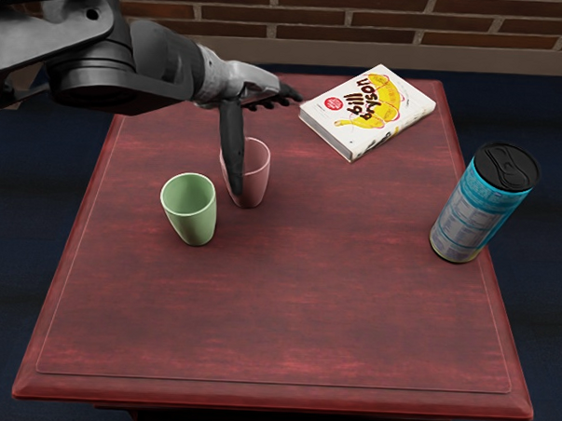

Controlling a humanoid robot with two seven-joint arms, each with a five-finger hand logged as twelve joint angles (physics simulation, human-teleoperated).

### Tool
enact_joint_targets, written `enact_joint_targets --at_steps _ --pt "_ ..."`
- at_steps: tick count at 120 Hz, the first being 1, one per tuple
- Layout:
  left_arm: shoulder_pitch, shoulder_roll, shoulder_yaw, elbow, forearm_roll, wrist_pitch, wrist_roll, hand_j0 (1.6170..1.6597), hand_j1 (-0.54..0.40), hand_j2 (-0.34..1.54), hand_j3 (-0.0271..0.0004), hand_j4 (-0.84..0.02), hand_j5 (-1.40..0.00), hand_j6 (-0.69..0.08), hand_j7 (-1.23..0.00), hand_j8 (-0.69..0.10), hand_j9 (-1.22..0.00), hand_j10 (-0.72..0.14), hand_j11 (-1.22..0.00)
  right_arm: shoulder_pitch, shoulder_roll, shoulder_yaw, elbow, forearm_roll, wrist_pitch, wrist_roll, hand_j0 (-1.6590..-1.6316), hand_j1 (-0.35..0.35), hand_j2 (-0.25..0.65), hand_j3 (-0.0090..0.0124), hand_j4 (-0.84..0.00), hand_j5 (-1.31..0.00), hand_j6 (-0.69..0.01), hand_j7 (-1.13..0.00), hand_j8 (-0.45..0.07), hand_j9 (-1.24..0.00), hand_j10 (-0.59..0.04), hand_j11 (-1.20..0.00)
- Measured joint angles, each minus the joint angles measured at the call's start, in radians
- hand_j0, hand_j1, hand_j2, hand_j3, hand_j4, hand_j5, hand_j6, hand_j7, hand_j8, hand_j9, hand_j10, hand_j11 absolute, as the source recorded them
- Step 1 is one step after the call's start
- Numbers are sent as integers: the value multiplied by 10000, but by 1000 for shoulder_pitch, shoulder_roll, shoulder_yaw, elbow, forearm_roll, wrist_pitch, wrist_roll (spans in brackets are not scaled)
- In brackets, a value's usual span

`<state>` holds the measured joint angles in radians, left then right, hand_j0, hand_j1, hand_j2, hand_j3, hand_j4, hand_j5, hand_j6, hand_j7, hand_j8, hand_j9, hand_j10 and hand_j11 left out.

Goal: Pick up cup and place in cup with left hand

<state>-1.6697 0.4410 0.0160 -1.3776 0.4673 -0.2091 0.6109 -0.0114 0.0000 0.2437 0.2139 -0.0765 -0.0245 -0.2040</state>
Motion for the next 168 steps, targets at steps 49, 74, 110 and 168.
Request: enact_joint_targets --at_steps 49,74,110,168 --pt "7 -164 155 155 48 151 0 16581 3491 7 0 -17 -3 -24 -2 -22 -1 -14 0 1 0 1 -4 1 0 0 -16581 -3117 -63 0 -311 -405 -311 -405 -311 -405 -311 -405" --pt "41 -198 187 214 49 174 0 16581 3491 8 0 -18 -3 -25 -2 -23 -1 -15 0 1 0 2 -5 2 0 0 -16581 -3117 -63 0 -311 -404 -311 -404 -311 -404 -311 -404" --pt "72 -274 217 314 103 207 0 16581 3491 10 0 -19 -3 -27 -2 -24 -1 -16 0 1 0 3 -5 3 0 0 -16581 -3116 -63 0 -312 -405 -312 -405 -312 -405 -312 -405" --pt "114 -376 240 436 131 209 0 16581 3446 19 0 -59 -55 -68 -54 -65 -53 -56 -52 1 0 3 -5 3 0 0 -16581 -3116 -63 0 -312 -405 -312 -405 -312 -405 -312 -405"
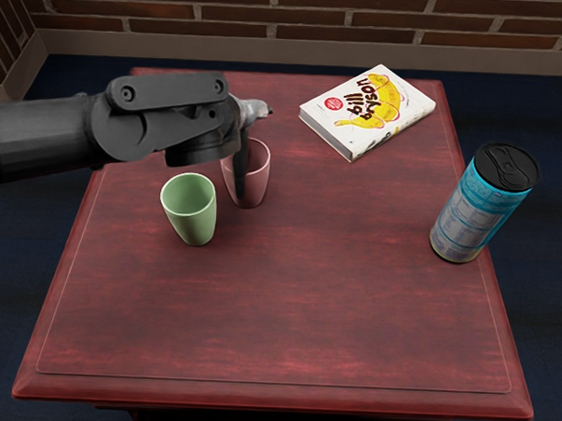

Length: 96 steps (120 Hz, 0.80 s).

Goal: Pick up cup and place in cup with left hand

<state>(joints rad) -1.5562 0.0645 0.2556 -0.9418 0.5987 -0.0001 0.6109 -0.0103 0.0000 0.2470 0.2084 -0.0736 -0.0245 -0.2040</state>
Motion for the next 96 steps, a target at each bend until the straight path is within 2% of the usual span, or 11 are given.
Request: enact_joint_targets --at_steps 26,53,82,92,96 --pt "4 -10 2 8 1 0 0 16581 3017 91 0 -418 -522 -426 -521 -424 -520 -415 -520 0 0 0 0 0 0 0 -16581 -3117 -63 0 -312 -404 -312 -404 -311 -404 -311 -404" --pt "15 -17 9 9 1 -1 0 16581 1864 285 0 -1383 -1774 -1392 -1773 -1389 -1772 -1379 -1771 0 0 0 0 0 0 0 -16581 -3116 -63 0 -312 -405 -312 -405 -312 -405 -312 -405" --pt "20 -18 13 8 0 -2 0 16581 464 763 0 -2074 -2743 -2085 -2739 -2084 -2738 -2074 -2738 0 0 0 0 0 0 1 -16581 -3116 -64 0 -313 -405 -313 -405 -312 -405 -312 -405" --pt "21 -18 17 8 4 -2 0 16585 -302 991 0 -2530 -3046 -2547 -3043 -2551 -3041 -2540 -3039 0 0 0 0 0 0 1 -16581 -3117 -64 0 -313 -405 -313 -405 -313 -405 -312 -405" --pt "21 -17 18 8 2 -2 0 16582 -153 1133 0 -2654 -3196 -2670 -3193 -2674 -3192 -2664 -3190 0 0 0 0 0 0 1 -16581 -3117 -64 0 -313 -405 -313 -405 -312 -405 -312 -405"
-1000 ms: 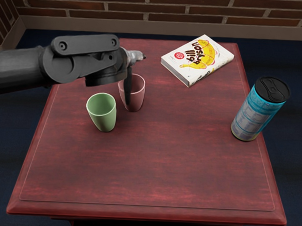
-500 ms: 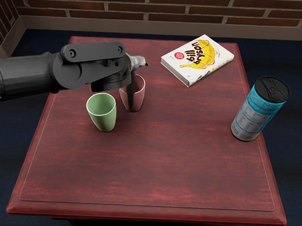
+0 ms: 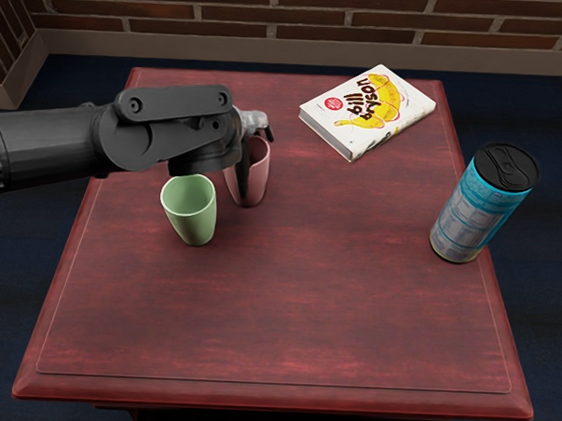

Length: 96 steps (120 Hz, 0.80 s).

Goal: Pick up cup and place in cup with left hand

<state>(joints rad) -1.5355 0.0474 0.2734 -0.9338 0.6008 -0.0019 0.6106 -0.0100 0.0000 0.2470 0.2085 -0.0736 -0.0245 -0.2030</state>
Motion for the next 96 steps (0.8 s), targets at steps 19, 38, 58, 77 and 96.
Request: enact_joint_targets --at_steps 19,38,58,77,96 --pt "1 -1 3 0 3 -5 0 16581 -564 1062 0 -3237 -4017 -3206 -4013 -3225 -3974 -3230 -3971 0 0 0 -1 0 0 0 -16581 -3117 -64 0 -312 -404 -312 -404 -312 -404 -312 -404" --pt "-3 -3 2 -1 1 -12 1 16568 -661 602 0 -3721 -4869 -3405 -4849 -3070 -4822 -3676 -4795 0 0 0 -1 0 0 -1 -16581 -3117 -64 0 -312 -404 -311 -404 -311 -404 -310 -404" --pt "0 -3 2 -2 4 -11 0 16566 -901 717 0 -4364 -5372 -3436 -5410 -3348 -5498 -4147 -5517 0 0 0 -1 0 0 -1 -16581 -3117 -64 0 -312 -404 -312 -404 -311 -404 -311 -404" --pt "-3 -3 2 -3 -4 -14 0 16574 -1274 1699 0 -4586 -6123 -2921 -6131 -2846 -6106 -3957 -6135 0 0 1 -1 0 0 -1 -16581 -3117 -64 0 -312 -404 -311 -404 -310 -404 -309 -404" --pt "-18 -1 4 -4 -29 -21 0 16542 -1037 452 0 -4083 -7414 -2621 -7220 -2566 -6822 -3661 -6727 1 0 2 -1 0 0 -1 -16581 -3117 -64 0 -312 -404 -311 -404 -310 -404 -309 -404"
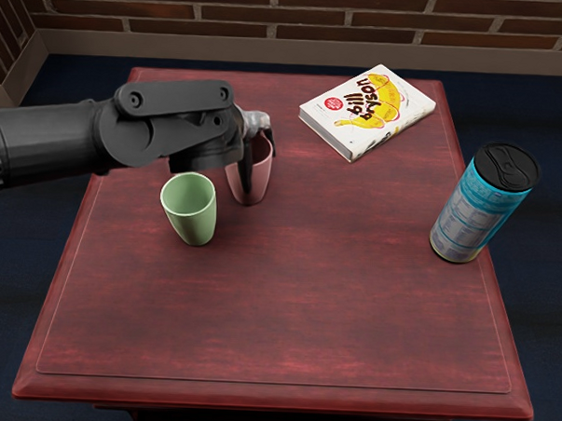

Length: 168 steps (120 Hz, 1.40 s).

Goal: Pick up cup and place in cup with left hand

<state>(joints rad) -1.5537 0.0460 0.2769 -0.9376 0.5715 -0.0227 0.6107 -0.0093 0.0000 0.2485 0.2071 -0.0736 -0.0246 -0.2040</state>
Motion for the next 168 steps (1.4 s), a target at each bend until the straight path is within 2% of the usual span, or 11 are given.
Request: enact_joint_targets --at_steps 8,49,90,123,168 --pt "-10 2 -1 -1 -2 -3 1 16524 -845 188 1 -4033 -7772 -2689 -7502 -2264 -7057 -3552 -6876 0 0 0 0 0 0 0 -16581 -3117 -65 0 -313 -404 -312 -404 -312 -404 -311 -404" --pt "-79 28 -3 -8 -41 -30 0 16517 -1371 506 3 -4170 -8675 -2209 -7979 -1842 -7433 -3097 -7316 0 0 0 0 0 0 0 -16581 -3117 -67 0 -315 -405 -315 -405 -314 -405 -314 -405" --pt "-137 103 -1 -27 -100 -74 0 16511 -1547 484 3 -3635 -9357 -1824 -8303 -1526 -7696 -2771 -7599 4 0 1 0 0 0 0 -16581 -3117 -67 0 -315 -405 -314 -405 -314 -405 -314 -405" --pt "-196 212 2 -113 -163 -84 0 16515 -1617 395 3 -3356 -9760 -1650 -8503 -1388 -7848 -2631 -7757 11 0 1 1 0 0 0 -16581 -3116 -68 0 -315 -406 -315 -406 -315 -406 -315 -406" --pt "-298 340 70 -240 -305 -94 0 16497 -2040 669 2 -2624 -10538 -1031 -9023 -858 -8326 -2092 -8278 14 0 0 6 0 0 0 -16581 -3116 -67 0 -314 -405 -313 -405 -313 -405 -313 -405"
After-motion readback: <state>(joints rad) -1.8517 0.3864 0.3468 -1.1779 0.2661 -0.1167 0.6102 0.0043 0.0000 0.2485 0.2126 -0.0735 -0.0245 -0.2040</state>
